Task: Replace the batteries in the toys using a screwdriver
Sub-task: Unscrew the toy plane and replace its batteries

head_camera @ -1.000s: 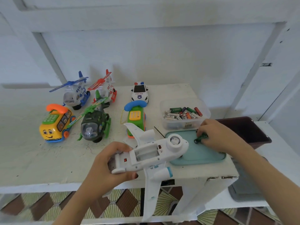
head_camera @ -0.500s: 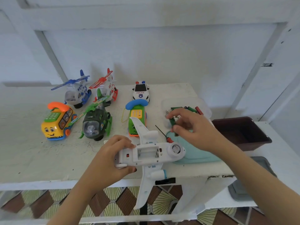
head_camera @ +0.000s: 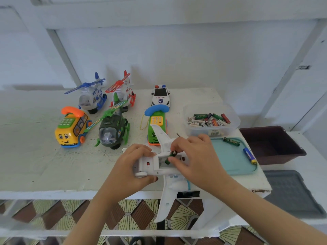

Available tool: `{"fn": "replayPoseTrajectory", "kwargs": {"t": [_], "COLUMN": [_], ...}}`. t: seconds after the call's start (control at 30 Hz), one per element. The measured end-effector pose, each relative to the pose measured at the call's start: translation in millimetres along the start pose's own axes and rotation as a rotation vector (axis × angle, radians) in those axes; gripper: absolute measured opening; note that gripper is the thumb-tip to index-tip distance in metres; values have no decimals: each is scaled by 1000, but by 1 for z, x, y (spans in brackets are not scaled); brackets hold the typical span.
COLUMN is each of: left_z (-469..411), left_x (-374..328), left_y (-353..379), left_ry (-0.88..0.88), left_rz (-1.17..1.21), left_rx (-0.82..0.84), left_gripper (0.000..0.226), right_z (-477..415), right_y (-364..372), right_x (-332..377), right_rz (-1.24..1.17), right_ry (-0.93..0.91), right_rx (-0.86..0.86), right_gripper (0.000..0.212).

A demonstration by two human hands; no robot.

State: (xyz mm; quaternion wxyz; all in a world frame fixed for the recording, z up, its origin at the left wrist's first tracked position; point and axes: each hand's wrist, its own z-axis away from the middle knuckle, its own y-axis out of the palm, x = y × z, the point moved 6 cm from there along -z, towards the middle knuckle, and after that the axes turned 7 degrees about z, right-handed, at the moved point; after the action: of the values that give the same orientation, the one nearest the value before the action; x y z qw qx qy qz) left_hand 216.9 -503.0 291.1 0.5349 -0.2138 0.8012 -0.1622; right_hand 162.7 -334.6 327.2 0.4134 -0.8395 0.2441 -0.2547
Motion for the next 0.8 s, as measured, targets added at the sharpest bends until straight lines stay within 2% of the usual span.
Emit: {"fn": "replayPoseTrajectory", "kwargs": {"t": [0.17,0.43,0.8], "left_z": [-1,-1,-1], "left_x": [0,-1,-1], "left_y": [1,1,2], "left_ry": [22,43,44], "left_rz": [-4,-8,-10], "left_rx": [-10,-25,-36], "left_gripper": [46,44,41], "right_z": [11,31,41], "right_y": [-2,-3,5], "right_x": [-5,-1,0], "right_rz": [6,117,221], "right_ry": [18,22,39], "right_rx": [-118,-278,-78], "right_gripper": [22,13,31]}}
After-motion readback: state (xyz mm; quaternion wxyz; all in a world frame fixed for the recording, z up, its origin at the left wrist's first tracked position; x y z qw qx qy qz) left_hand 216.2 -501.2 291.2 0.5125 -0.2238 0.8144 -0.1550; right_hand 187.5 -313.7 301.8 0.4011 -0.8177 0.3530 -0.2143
